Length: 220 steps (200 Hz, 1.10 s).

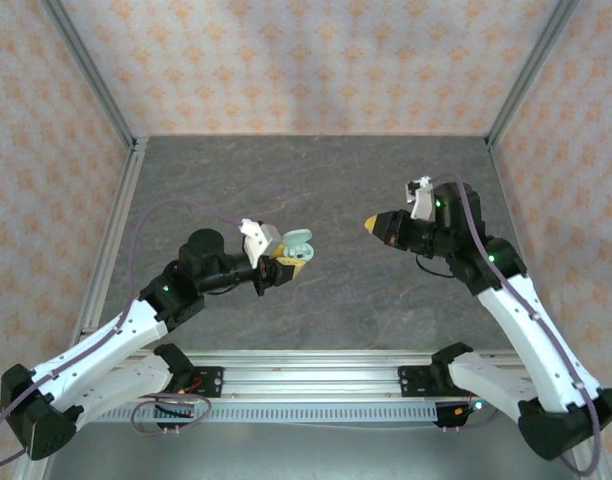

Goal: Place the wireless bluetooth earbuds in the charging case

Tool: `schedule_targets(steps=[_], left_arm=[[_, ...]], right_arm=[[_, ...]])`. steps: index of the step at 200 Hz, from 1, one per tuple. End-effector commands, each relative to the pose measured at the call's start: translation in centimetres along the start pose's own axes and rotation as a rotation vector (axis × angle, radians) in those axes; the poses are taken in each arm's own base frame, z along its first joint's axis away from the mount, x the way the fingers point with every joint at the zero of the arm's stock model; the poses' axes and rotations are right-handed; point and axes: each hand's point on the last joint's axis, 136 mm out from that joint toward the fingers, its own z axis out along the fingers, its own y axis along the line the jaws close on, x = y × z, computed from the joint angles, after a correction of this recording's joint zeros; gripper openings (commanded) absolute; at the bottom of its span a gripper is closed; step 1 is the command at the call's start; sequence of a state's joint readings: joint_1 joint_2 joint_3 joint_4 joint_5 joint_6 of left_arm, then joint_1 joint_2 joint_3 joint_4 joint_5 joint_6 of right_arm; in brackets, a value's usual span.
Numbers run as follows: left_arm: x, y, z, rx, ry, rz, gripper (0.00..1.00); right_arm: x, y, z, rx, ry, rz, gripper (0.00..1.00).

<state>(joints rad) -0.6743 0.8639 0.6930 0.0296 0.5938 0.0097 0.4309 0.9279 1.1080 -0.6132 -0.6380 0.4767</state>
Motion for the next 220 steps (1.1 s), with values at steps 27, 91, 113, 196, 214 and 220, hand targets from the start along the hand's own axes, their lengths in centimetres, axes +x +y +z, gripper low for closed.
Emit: schedule_targets(steps=[27, 91, 113, 196, 214, 220], left_arm=[[-4.4, -0.7, -0.8, 0.014, -0.135, 0.012, 0.17], [-4.9, -1.1, -1.0, 0.029, -0.152, -0.016, 0.17], [-5.0, -1.2, -1.1, 0.030, -0.157, -0.019, 0.17], [-5.2, -1.4, -0.9, 0.037, -0.155, -0.024, 0.17], [-5.2, -1.4, -0.9, 0.039, -0.154, -0.022, 0.17], [-5.2, -1.4, -0.8, 0.040, -0.152, -0.022, 0.17]], right_arm=[[1.0, 9.3, -0.4, -0.293, -0.004, -0.186, 0.05], [4.0, 13.0, 2.7, -0.366, 0.092, -0.359, 0.05], [4.2, 12.8, 3.2, -0.351, 0.101, -0.386, 0.05], [4.1, 10.1, 4.4, -0.221, 0.090, -0.463, 0.04], [4.3, 10.3, 4.6, -0.231, 0.104, -0.459, 0.03], [4.3, 10.4, 4.7, -0.235, 0.108, -0.457, 0.03]])
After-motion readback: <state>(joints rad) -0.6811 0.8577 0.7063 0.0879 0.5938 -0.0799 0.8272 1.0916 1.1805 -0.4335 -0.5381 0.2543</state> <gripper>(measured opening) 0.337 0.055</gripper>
